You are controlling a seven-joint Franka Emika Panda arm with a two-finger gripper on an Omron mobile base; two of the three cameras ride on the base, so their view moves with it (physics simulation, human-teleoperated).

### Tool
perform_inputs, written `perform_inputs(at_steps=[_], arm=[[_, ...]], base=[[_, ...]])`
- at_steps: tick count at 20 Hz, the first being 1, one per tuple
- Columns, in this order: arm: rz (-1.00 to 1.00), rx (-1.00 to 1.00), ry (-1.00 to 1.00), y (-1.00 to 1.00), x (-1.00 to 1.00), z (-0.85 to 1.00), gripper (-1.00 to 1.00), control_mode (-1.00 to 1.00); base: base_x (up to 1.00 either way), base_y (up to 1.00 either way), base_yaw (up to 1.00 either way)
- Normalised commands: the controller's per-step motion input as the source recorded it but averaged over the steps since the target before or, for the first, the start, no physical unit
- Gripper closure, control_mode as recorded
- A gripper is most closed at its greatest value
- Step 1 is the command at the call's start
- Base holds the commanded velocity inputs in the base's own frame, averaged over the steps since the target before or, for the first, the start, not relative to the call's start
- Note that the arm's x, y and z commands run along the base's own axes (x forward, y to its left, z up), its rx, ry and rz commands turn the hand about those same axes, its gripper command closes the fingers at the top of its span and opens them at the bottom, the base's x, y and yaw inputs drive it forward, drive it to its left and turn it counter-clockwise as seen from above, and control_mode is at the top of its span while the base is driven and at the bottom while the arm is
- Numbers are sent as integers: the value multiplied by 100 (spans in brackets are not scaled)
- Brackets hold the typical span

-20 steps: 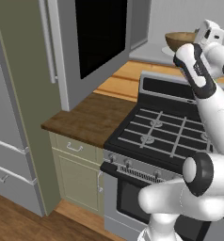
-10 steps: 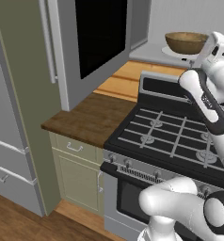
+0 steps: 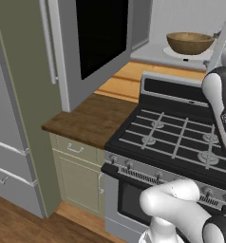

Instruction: Pick the bell pepper from the sink and place it in the bowl. Then pick the bowl and place it in the microwave. Then close the microwave door and press the start button.

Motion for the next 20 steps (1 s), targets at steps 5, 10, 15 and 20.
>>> perform_inputs(at_steps=[5,10,15,20], arm=[[7,0,12,48,-100,-4,-100,-100],[4,0,0,68,-100,-20,-100,-100],[3,0,0,85,-100,-27,-100,-100],[0,0,-3,88,-96,-24,-100,-100]], base=[[0,0,0],[0,0,0],[0,0,0],[0,0,0]])
